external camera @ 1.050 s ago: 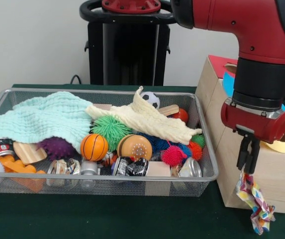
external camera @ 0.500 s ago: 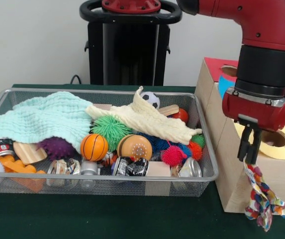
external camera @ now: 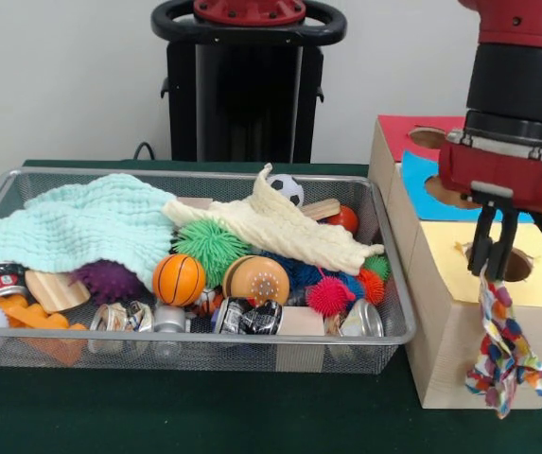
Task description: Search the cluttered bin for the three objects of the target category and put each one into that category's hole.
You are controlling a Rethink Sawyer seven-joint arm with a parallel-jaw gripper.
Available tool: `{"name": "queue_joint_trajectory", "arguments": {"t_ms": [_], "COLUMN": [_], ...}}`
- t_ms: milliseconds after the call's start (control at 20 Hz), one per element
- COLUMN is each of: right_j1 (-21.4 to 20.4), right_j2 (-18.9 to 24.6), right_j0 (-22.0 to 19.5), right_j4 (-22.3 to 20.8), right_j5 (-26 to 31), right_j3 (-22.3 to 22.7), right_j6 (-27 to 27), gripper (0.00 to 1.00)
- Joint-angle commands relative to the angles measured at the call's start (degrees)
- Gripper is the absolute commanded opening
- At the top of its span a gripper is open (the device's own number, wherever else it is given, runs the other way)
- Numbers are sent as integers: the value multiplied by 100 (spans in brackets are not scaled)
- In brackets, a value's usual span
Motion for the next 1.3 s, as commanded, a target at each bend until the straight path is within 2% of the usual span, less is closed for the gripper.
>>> {"name": "queue_joint_trajectory", "arguments": {"t_ms": [50,600,1300], "right_j1": [-326,-473,-723], "right_j2": [782,937,1349], "right_j0": [-114,-258,-600], "right_j4": [-325,-609,-830], "right_j5": [793,691,1089], "right_j3": [527,629,681], "right_j6": [-187,-263,-415], "gripper": [0,0,0]}}
